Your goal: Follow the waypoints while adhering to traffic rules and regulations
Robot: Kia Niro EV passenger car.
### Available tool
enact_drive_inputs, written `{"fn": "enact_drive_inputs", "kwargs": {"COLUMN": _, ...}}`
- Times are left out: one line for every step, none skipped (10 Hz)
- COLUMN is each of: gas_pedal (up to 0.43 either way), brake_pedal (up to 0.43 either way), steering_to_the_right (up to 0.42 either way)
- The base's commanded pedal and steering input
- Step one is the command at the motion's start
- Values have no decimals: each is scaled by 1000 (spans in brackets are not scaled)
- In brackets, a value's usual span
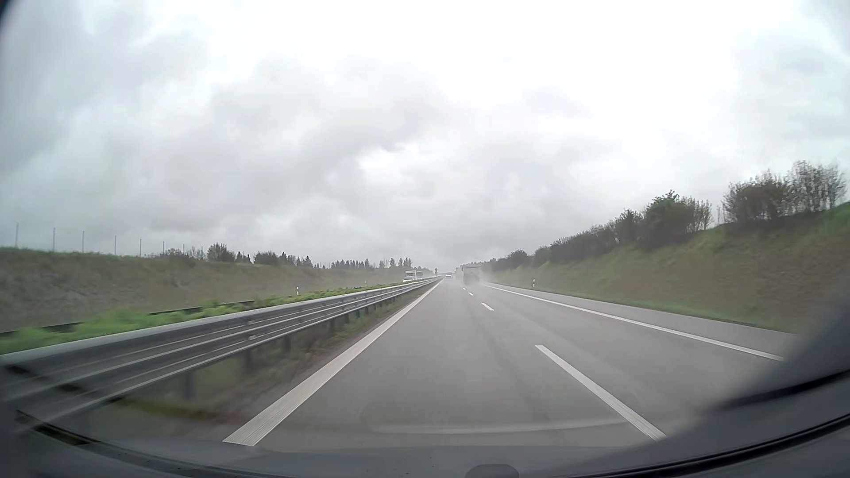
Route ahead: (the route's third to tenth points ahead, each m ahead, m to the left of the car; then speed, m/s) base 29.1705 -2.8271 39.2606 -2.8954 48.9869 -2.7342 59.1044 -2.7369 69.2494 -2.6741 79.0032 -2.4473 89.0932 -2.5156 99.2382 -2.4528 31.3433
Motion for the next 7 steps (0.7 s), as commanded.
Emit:
{"fn": "enact_drive_inputs", "kwargs": {"gas_pedal": 311, "brake_pedal": 0, "steering_to_the_right": -2}}
{"fn": "enact_drive_inputs", "kwargs": {"gas_pedal": 311, "brake_pedal": 0, "steering_to_the_right": -2}}
{"fn": "enact_drive_inputs", "kwargs": {"gas_pedal": 311, "brake_pedal": 0, "steering_to_the_right": -2}}
{"fn": "enact_drive_inputs", "kwargs": {"gas_pedal": 311, "brake_pedal": 0, "steering_to_the_right": -2}}
{"fn": "enact_drive_inputs", "kwargs": {"gas_pedal": 311, "brake_pedal": 0, "steering_to_the_right": -2}}
{"fn": "enact_drive_inputs", "kwargs": {"gas_pedal": 311, "brake_pedal": 0, "steering_to_the_right": -2}}
{"fn": "enact_drive_inputs", "kwargs": {"gas_pedal": 311, "brake_pedal": 0, "steering_to_the_right": -2}}
